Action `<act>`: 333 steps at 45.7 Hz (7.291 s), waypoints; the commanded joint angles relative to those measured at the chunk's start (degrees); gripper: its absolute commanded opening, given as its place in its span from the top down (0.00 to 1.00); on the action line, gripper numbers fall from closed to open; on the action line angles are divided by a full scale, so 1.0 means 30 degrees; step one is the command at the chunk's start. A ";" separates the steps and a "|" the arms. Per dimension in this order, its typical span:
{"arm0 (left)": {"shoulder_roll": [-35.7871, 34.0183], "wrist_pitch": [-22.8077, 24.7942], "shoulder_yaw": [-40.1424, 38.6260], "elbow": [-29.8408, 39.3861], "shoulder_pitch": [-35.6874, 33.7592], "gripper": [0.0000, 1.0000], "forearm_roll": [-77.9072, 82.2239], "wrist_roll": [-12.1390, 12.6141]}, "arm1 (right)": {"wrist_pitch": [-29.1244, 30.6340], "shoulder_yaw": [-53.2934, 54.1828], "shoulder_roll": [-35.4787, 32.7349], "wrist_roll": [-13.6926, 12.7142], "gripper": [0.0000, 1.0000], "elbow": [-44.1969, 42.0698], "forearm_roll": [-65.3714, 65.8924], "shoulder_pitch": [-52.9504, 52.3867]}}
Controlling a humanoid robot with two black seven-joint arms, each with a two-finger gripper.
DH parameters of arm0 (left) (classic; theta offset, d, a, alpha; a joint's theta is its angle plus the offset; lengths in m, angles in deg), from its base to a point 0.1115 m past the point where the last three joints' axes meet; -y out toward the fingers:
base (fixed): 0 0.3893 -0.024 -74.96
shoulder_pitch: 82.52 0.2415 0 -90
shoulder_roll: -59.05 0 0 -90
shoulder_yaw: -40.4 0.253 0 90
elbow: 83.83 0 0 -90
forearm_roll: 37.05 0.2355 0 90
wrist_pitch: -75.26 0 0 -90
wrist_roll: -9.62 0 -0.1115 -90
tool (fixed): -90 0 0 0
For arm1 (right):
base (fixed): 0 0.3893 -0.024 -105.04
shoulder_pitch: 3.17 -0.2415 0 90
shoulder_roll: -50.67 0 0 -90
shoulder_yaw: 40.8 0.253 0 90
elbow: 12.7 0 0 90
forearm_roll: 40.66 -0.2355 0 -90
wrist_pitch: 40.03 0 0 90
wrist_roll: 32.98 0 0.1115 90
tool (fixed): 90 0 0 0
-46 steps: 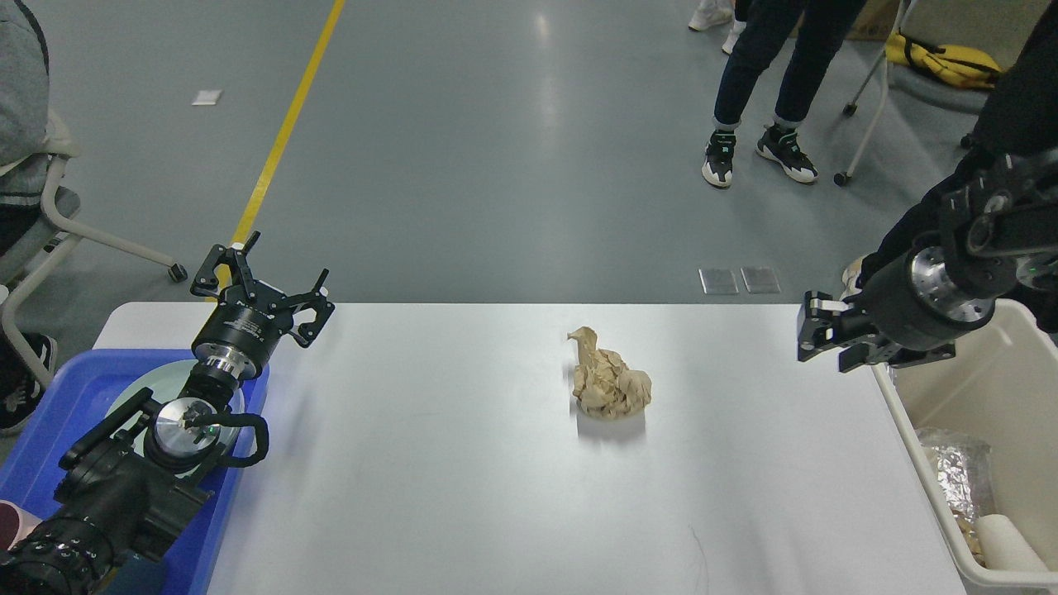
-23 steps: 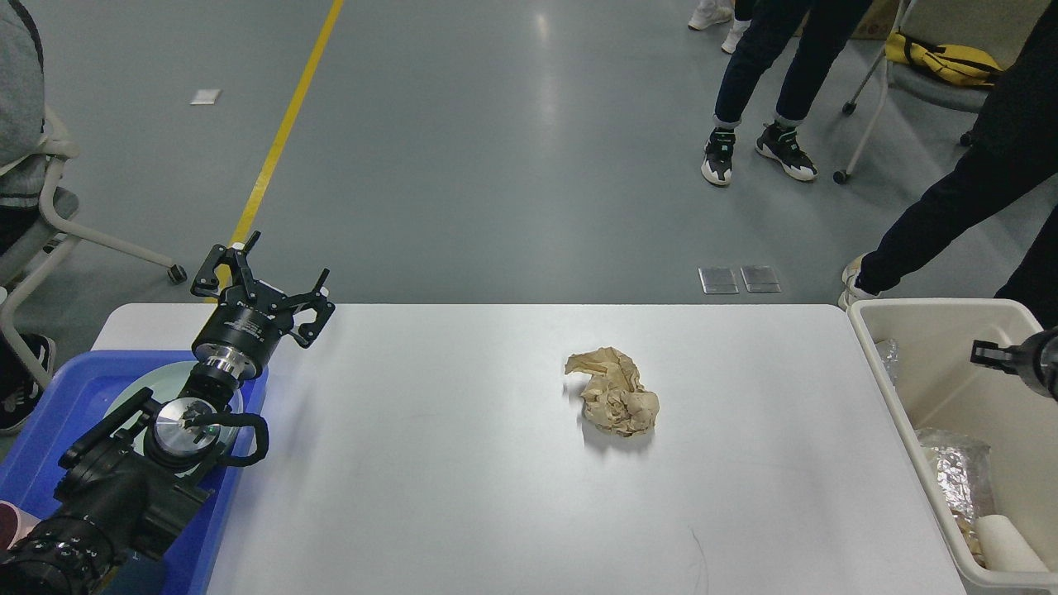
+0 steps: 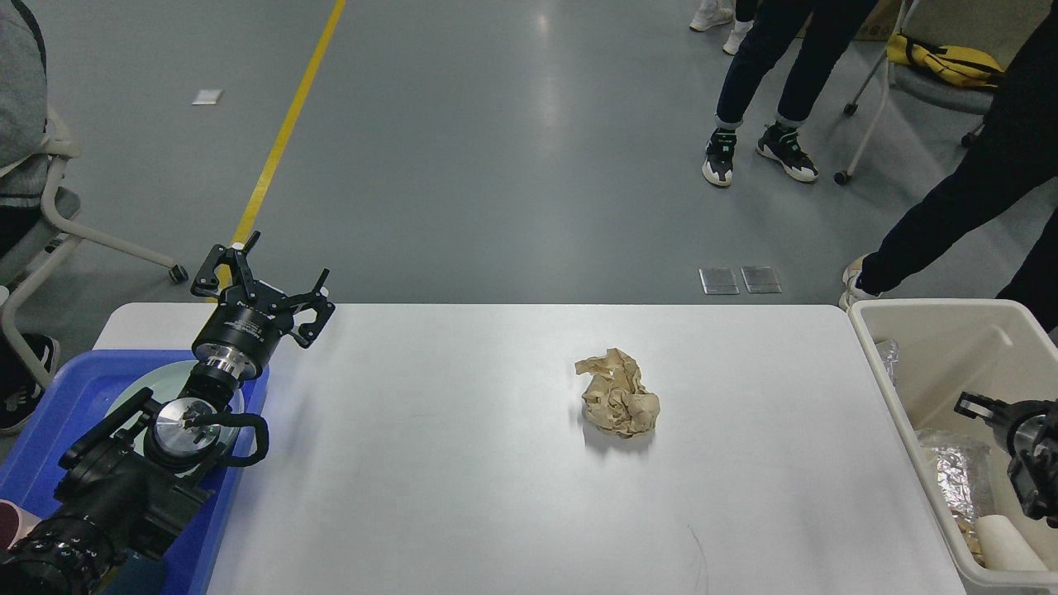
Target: Tidy desktop
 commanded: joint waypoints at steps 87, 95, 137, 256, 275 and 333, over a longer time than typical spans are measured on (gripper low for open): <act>0.0000 0.0006 0.0000 0.0000 0.0000 0.04 0.0023 0.0000 | -0.1985 0.2659 0.6336 -0.3459 0.00 2.4589 -0.2832 -1.9212; 0.0000 0.0006 0.0000 0.0000 0.0000 0.04 -0.0007 0.0000 | -0.2690 0.2836 0.7890 -0.3488 0.00 2.0925 -0.2921 -1.7014; 0.0000 0.0006 0.0000 0.0000 0.0000 0.04 0.0023 0.0000 | -0.3159 0.0111 1.1290 -0.3635 0.47 1.4798 -0.0519 -1.1386; 0.0000 -0.0023 0.0000 0.0000 0.0000 0.04 -0.0007 0.0000 | -0.1548 0.0902 0.1241 -0.1906 0.00 -0.0056 0.2938 0.1475; 0.0000 -0.0023 0.0000 0.0000 0.0000 0.04 -0.0006 0.0000 | -0.1548 0.1078 0.1827 -0.1877 0.00 0.0148 0.2909 -0.0426; -0.0029 0.0006 -0.0059 0.0000 0.0176 0.04 -0.0007 0.0000 | 0.6276 0.0463 0.1388 -0.1906 0.00 2.9447 0.2938 -2.6241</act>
